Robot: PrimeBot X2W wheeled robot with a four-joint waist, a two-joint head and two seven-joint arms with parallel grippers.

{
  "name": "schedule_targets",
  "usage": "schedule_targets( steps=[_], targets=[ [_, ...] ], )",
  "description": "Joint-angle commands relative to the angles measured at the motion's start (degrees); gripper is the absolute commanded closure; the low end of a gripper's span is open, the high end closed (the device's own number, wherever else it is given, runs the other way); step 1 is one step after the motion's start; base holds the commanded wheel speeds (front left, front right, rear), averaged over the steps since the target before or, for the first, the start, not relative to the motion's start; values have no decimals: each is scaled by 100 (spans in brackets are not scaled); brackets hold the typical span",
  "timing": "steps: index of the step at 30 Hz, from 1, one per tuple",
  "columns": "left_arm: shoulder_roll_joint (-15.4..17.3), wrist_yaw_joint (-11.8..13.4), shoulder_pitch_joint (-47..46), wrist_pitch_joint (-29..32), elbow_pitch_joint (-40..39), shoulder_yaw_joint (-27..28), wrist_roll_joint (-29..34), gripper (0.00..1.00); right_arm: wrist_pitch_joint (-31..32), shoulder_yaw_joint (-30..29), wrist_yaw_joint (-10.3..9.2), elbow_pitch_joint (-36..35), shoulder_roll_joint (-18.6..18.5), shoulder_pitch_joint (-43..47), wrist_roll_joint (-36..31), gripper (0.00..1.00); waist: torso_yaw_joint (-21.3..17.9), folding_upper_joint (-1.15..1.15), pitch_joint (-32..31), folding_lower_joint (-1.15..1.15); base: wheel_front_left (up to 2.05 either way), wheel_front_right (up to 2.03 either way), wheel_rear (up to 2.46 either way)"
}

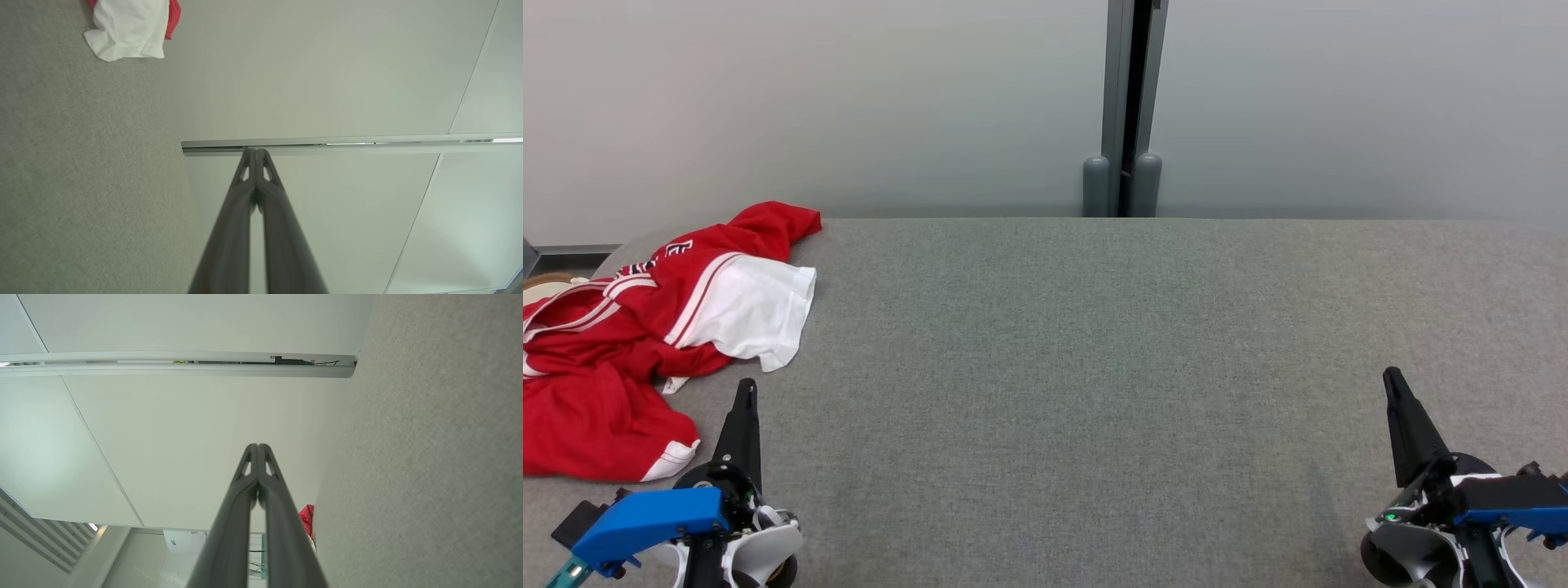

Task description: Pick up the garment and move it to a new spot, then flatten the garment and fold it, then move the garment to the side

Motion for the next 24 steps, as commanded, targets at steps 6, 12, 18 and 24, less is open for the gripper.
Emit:
schedule_targets(
  steps=[6, 12, 18, 24],
  targets=[
    [-11, -24, -56, 16, -24, 5, -14, 100, 12, -8, 2, -17, -12, 64, 15, 100, 0, 0, 0, 0, 0, 0, 0],
    [-11, -24, -56, 16, -24, 5, -14, 100, 12, -8, 2, -17, -12, 64, 15, 100, 0, 0, 0, 0, 0, 0, 0],
    [-11, -24, -56, 16, -24, 5, -14, 100, 12, -8, 3, -17, -12, 64, 14, 100, 0, 0, 0, 0, 0, 0, 0],
    [-15, 0, 141, -9, 143, -9, 2, 0, -9, 17, -8, 159, 20, 43, -1, 0, 0, 0, 0, 0, 0, 0, 0]
  ],
)
